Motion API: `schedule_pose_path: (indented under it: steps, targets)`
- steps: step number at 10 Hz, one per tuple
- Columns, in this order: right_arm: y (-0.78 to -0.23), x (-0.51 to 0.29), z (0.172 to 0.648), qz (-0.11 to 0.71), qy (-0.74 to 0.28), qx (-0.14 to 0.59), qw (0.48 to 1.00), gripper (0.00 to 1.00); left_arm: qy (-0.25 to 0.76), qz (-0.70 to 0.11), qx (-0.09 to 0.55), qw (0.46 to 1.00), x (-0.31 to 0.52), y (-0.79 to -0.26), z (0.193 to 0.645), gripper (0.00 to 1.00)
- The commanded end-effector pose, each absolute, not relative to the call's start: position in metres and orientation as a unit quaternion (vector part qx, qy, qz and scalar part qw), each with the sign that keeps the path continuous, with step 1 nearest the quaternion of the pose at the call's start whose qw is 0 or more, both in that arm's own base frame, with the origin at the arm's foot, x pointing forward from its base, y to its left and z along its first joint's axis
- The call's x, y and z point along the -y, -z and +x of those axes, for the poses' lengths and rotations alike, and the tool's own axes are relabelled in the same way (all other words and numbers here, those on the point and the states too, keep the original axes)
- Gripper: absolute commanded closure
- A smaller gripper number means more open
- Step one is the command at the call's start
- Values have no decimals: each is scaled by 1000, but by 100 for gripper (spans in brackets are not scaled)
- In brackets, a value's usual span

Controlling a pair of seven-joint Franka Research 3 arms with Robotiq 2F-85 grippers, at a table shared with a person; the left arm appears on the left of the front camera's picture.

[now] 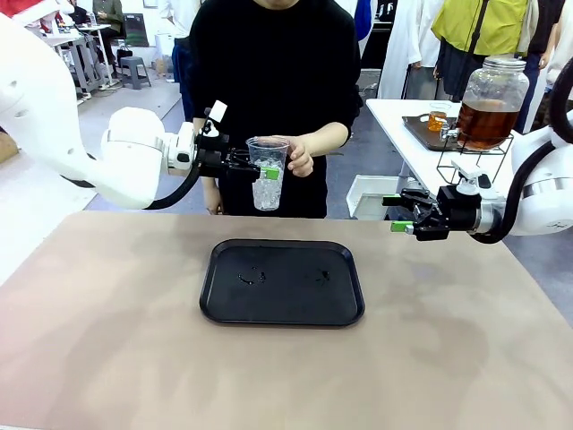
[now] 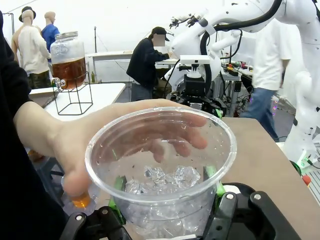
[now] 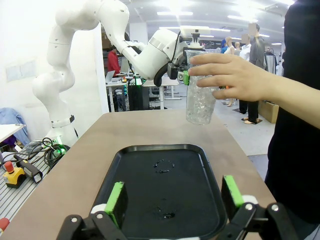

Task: Pour the drink into the iced cup.
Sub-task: Open the gripper to release the iced cup you were holding.

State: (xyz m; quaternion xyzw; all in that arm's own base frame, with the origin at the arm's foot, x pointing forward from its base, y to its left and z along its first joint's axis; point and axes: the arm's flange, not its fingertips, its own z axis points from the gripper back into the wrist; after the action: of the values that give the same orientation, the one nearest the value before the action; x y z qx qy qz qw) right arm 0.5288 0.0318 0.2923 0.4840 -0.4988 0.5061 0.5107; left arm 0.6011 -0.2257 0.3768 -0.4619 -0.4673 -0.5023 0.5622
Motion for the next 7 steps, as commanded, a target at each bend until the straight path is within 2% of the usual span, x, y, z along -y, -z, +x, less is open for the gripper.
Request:
schedule_pose_path:
  steps: [1, 7]
  targets:
    - [-296, -34, 533, 483, -508, 496, 513, 0, 505, -462, 469, 558, 226, -381, 597, 23]
    - [-296, -34, 533, 483, -508, 496, 513, 0, 505, -462, 469, 558, 226, -381, 597, 23]
